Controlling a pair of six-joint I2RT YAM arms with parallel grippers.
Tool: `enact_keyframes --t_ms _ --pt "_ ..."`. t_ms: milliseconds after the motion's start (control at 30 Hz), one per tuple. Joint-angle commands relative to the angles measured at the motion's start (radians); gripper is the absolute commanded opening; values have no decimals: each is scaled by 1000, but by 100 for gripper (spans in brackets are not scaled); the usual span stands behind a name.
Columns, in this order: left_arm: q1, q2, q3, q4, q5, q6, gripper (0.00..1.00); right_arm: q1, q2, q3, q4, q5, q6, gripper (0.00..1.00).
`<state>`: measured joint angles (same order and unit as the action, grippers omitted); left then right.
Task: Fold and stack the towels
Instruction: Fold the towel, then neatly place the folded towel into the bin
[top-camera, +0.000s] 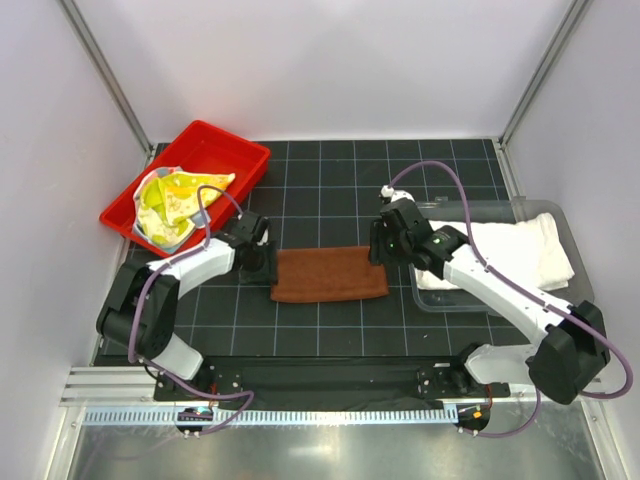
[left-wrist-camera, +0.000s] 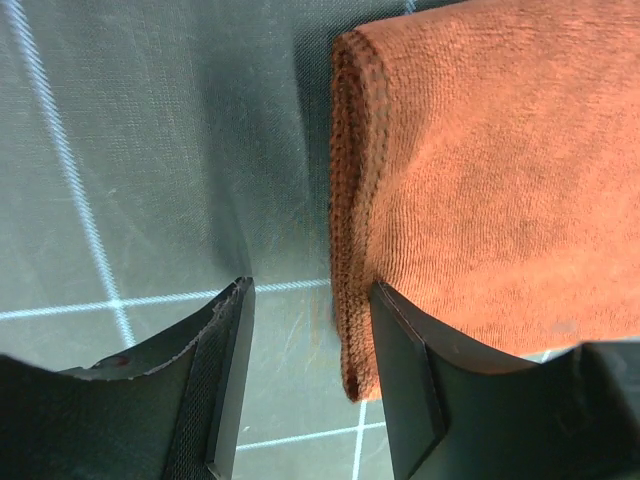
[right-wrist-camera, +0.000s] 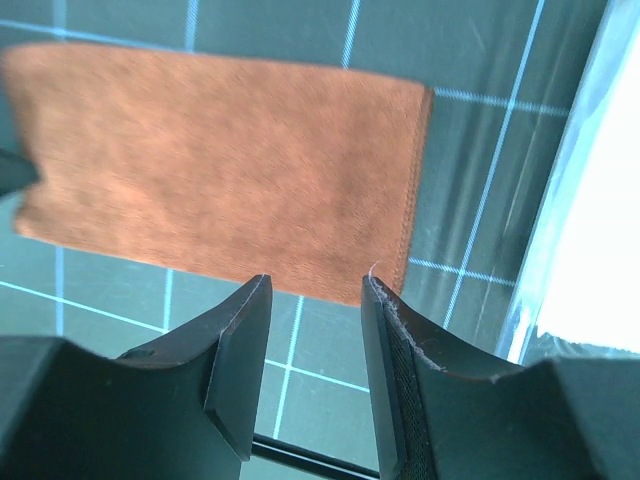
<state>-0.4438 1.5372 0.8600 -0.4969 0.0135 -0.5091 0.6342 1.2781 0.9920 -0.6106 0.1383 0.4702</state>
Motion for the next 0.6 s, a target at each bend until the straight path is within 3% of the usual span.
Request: enact_keyframes --t_ms 0,233,300,333,400,433,567 --pt "4 24 -18 128 72 -35 53 7 -45 53 14 17 -22 48" --pt "2 57 -44 181 103 -52 41 5 -95 -19 48 12 -30 49" --pt "4 60 -44 178 100 -54 32 5 -102 -45 83 4 -31 49" --pt "4 60 -39 176 89 -54 19 5 -97 -65 92 3 -30 49" --pt "2 55 -26 137 68 -49 11 5 -71 -75 106 -20 -30 49" --pt "2 54 -16 106 24 -49 1 5 -59 -82 110 -28 -24 49" --pt "4 18 13 -18 -102 -26 0 7 10 -107 166 -60 42 59"
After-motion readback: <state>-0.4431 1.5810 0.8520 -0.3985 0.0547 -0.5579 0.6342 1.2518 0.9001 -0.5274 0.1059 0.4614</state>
